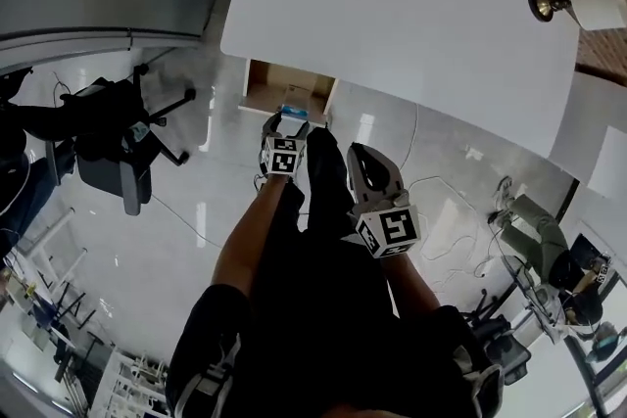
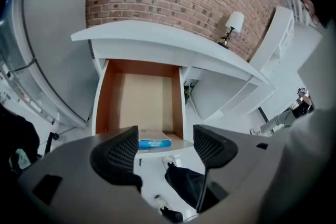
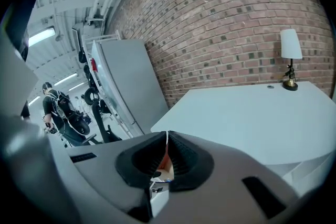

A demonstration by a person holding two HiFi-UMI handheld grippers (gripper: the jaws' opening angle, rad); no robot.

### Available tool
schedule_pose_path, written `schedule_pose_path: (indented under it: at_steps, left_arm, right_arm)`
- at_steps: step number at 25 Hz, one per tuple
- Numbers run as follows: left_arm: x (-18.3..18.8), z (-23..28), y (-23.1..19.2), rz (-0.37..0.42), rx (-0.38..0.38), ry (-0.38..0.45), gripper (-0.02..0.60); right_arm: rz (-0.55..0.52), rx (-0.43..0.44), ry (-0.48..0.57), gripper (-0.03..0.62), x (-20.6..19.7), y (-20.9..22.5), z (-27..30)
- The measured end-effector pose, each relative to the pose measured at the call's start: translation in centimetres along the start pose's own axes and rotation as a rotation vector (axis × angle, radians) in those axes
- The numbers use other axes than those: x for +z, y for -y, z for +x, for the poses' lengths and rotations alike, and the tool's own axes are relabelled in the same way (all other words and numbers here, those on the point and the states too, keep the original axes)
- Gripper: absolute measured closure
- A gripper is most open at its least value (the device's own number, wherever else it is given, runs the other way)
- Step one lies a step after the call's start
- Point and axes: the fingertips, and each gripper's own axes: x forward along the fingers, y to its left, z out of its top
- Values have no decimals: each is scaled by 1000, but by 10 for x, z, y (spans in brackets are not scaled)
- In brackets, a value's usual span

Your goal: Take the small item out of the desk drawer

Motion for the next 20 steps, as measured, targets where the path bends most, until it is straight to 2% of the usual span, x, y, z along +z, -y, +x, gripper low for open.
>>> schedule_pose_path:
  at_steps: [7, 10, 20]
  left_arm:
    - [-35, 56, -14, -7, 46, -137, 224]
    - [-48, 71, -22, 13, 68, -180, 207]
    - [-53, 103, -28, 23, 109, -227, 178]
  right_arm:
    - [26, 1, -47, 562, -21, 19, 12]
    - [34, -2, -61, 562, -28, 26, 15]
    - [79, -38, -97, 562, -38, 56, 22]
